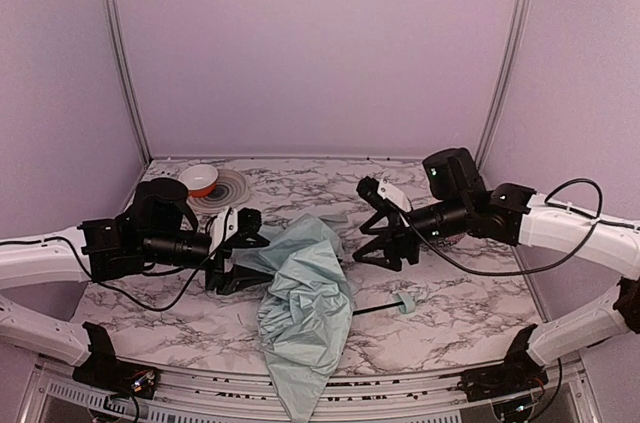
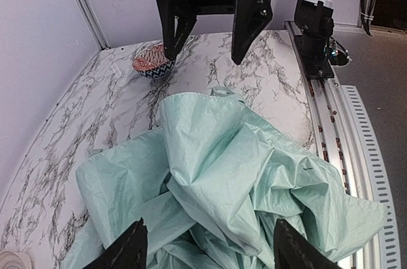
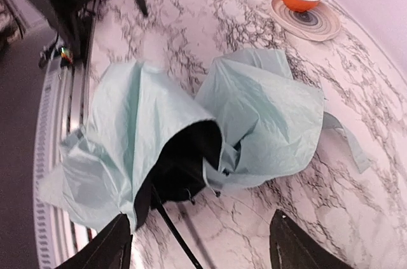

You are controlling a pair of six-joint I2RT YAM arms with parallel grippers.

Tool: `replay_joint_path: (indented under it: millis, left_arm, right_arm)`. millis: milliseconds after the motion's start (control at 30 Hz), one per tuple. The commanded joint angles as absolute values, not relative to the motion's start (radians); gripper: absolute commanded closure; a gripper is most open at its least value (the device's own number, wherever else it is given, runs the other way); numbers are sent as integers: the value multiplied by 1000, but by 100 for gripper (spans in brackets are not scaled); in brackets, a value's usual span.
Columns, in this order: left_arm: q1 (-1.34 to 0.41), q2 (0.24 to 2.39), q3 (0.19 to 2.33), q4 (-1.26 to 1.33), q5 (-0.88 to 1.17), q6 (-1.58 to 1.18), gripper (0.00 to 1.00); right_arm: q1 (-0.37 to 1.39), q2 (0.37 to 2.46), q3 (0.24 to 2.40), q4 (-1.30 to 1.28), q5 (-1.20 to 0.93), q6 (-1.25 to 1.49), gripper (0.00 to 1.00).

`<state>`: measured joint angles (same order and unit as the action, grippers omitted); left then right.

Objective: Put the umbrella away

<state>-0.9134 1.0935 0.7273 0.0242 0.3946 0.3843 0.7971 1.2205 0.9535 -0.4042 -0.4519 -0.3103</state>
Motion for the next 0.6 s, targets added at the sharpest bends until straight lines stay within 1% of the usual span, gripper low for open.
replay_joint_path:
  millis: [0, 100, 167, 233, 300, 333, 400, 433, 467, 500, 567]
  left_arm:
    - [-914, 1105, 714, 2, 380, 329, 33]
    - [-914, 1112, 705, 6, 371, 328, 34]
    - [-914, 1115, 697, 7, 368, 327, 35]
    - [-914, 1127, 694, 13, 383, 315, 36]
    - [-918, 1142, 689, 35, 411, 292, 38]
    - [-922, 1151, 685, 46, 415, 286, 39]
    - [-928, 1177, 678, 70, 399, 281, 42]
    - [-928, 1186, 675, 87, 381, 272, 45]
    - [-928, 1197, 672, 105, 371, 267, 47]
    - [-928, 1206, 673, 111, 368, 266, 48]
    - [-928, 1230, 678, 112, 379, 266, 49]
  right_arm:
    - [760, 1345, 1039, -262, -665, 107, 30]
    - [781, 1398, 1010, -139, -750, 215, 38]
    - [806, 1412, 996, -114, -757, 216, 42]
    - [812, 1425, 986, -86, -778, 231, 42]
    - [814, 1441, 984, -82, -765, 237, 48]
    - [814, 1448, 987, -83, -759, 236, 54]
    - [813, 1461, 999, -85, -754, 241, 78]
    - [812, 1463, 1003, -86, -750, 241, 87]
    - [808, 1463, 1006, -92, -753, 241, 94]
    - [799, 1460, 1006, -96, -761, 241, 99]
    - [777, 1451, 1005, -116, -772, 242, 100]
